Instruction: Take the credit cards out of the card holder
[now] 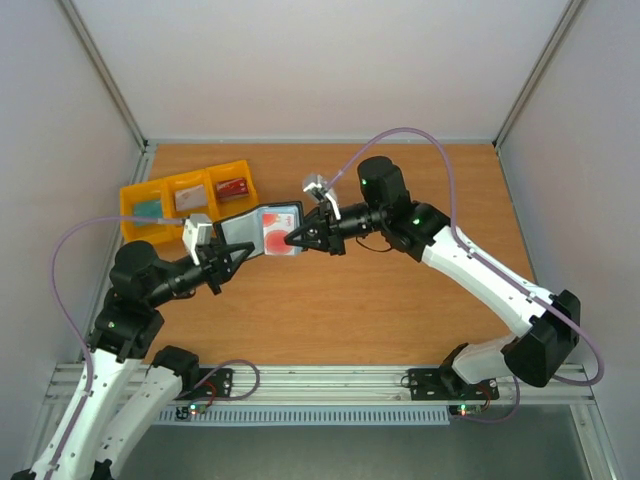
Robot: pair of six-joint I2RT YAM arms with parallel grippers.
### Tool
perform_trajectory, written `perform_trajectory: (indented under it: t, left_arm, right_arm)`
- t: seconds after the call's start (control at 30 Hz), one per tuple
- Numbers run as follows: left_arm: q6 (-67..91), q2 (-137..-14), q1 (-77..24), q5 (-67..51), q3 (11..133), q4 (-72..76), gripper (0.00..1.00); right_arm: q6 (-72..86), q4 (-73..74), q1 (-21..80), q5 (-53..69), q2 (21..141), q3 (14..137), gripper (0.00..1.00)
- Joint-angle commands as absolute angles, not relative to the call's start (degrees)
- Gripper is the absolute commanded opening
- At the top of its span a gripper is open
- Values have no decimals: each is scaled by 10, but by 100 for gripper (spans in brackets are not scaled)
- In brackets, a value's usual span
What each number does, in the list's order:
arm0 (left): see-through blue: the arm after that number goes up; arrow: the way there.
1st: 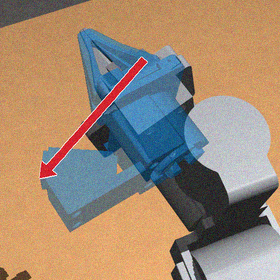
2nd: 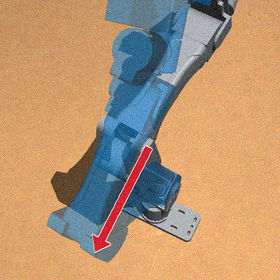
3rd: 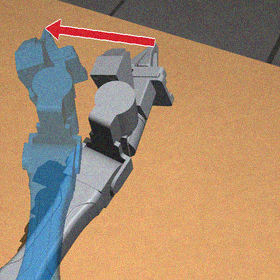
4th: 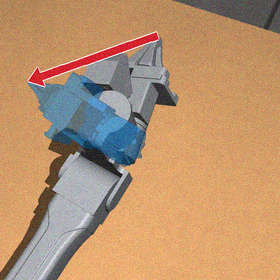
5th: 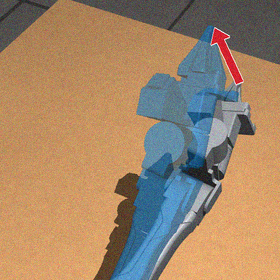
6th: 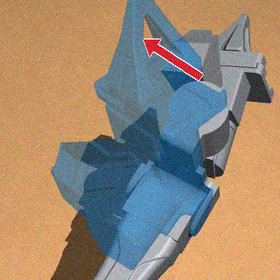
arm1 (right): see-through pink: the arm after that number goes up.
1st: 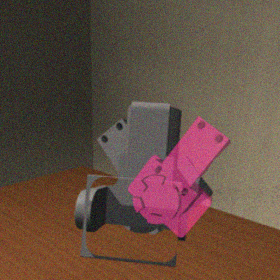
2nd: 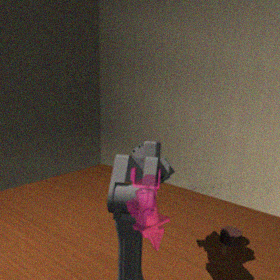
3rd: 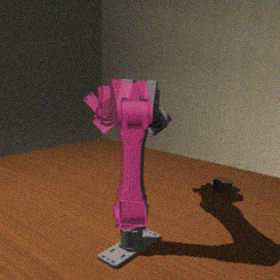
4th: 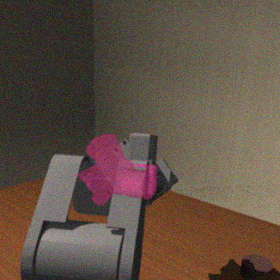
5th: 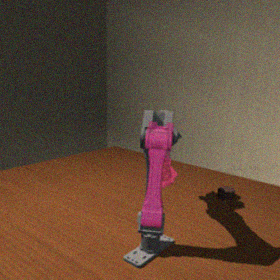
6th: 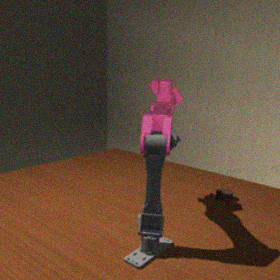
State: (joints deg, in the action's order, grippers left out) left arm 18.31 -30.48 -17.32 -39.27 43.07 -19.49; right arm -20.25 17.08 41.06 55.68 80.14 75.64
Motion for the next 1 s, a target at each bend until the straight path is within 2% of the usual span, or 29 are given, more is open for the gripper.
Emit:
perform_trajectory:
  t: [0.0, 0.03, 0.1, 0.2, 0.3, 0.4, 0.47, 0.6, 0.73, 0.97]
  left_arm:
    - [241, -311, -166, -312, 434, -168, 39]
    - [239, -309, -165, -291, 434, -177, 52]
    - [219, -302, -163, -254, 437, -200, 66]
    - [175, -286, -162, -218, 449, -233, 73]
    - [124, -277, -161, -303, 460, -225, 74]
    - [102, -276, -161, -505, 457, -164, 70]
    - [179, -287, -161, -588, 440, -101, 66]
    - [252, -326, -162, -509, 434, -134, 44]
    - [230, -331, -162, -485, 434, -156, 43]
    - [213, -316, -160, -448, 434, -190, 37]
  right_arm:
    - [-186, 173, 394, 564, 778, 752, 1]
    - [-173, 177, 386, 558, 778, 752, 1]
    - [-144, 190, 368, 522, 780, 756, 1]
    - [-122, 247, 359, 401, 788, 776, 1]
    - [-96, 306, 364, 278, 810, 807, 1]
    - [-117, 349, 400, 171, 834, 842, 1]
    - [-147, 369, 439, 148, 847, 866, 1]
    - [-172, 312, 472, 262, 838, 856, 1]
    - [-174, 223, 473, 379, 802, 807, 1]
    - [-189, 170, 473, 521, 773, 768, 1]
